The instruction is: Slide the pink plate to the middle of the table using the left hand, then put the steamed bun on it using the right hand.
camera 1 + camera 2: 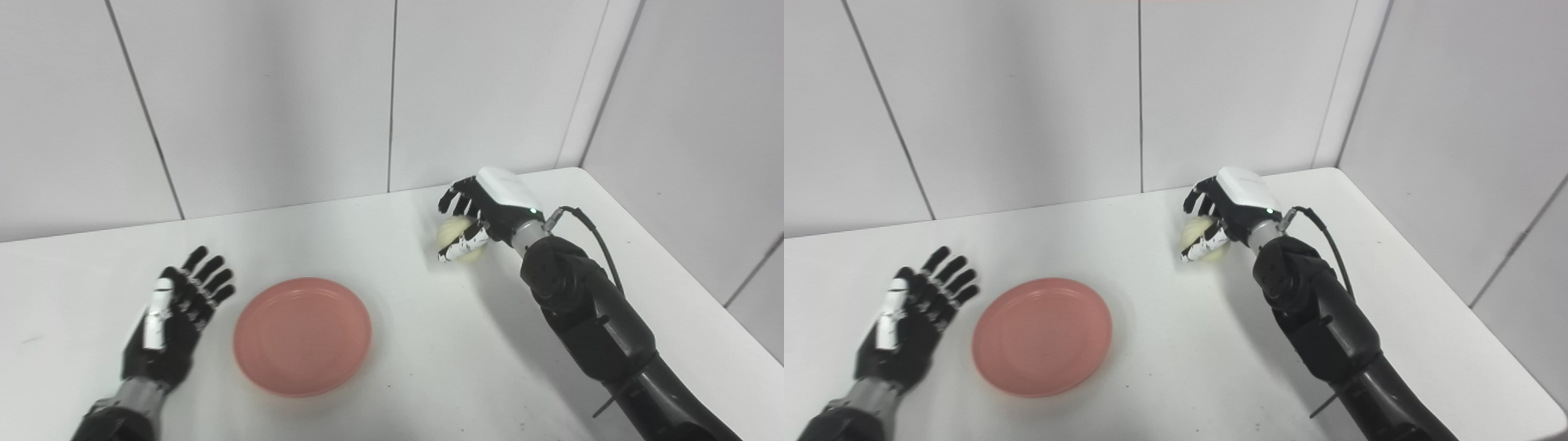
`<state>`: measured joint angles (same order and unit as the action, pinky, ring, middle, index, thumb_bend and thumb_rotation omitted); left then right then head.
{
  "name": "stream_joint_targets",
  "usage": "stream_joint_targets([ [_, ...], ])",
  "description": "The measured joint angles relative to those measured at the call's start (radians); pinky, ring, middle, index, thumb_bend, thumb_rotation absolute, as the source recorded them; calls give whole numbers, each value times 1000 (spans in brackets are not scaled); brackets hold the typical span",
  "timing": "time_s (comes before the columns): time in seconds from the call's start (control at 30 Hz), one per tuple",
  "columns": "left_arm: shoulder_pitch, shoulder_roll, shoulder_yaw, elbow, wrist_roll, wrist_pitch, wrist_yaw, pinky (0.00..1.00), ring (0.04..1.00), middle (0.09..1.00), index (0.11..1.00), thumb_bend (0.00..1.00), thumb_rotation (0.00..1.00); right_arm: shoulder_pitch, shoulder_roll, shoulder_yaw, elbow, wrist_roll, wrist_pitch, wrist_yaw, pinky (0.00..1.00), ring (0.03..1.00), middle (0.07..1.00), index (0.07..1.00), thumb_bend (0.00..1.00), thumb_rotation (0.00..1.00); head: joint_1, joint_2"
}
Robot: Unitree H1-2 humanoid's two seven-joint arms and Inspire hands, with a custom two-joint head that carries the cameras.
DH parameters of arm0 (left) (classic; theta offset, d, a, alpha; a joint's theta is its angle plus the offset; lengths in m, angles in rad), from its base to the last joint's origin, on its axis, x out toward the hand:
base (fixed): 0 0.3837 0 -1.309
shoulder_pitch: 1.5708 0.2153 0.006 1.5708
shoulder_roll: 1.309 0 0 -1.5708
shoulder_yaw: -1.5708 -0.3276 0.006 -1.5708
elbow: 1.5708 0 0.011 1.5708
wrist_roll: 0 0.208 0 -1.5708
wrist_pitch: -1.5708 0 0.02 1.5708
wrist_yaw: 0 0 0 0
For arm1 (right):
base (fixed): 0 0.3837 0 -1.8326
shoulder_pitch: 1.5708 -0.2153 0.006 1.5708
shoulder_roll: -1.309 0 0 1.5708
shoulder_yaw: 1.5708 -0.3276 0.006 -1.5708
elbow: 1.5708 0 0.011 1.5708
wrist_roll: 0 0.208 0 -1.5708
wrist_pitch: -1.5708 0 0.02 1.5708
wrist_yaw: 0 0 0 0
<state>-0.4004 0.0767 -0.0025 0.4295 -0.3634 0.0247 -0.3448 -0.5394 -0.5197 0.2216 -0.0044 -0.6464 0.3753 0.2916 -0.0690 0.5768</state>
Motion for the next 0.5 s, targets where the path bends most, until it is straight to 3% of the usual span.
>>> stream_joint_targets([
  [0.13,3,-28,-21,-21,21,9,31,919,918,931,938,452,1000,-20,26,28,-2,14,-31,10,305,367,418,541,516,0,84,3],
  [0.5,1,-82,-43,-33,46,35,68,927,923,929,943,442,1000,-80,107,109,-49,34,-59,70,298,374,431,545,515,0,185,23],
])
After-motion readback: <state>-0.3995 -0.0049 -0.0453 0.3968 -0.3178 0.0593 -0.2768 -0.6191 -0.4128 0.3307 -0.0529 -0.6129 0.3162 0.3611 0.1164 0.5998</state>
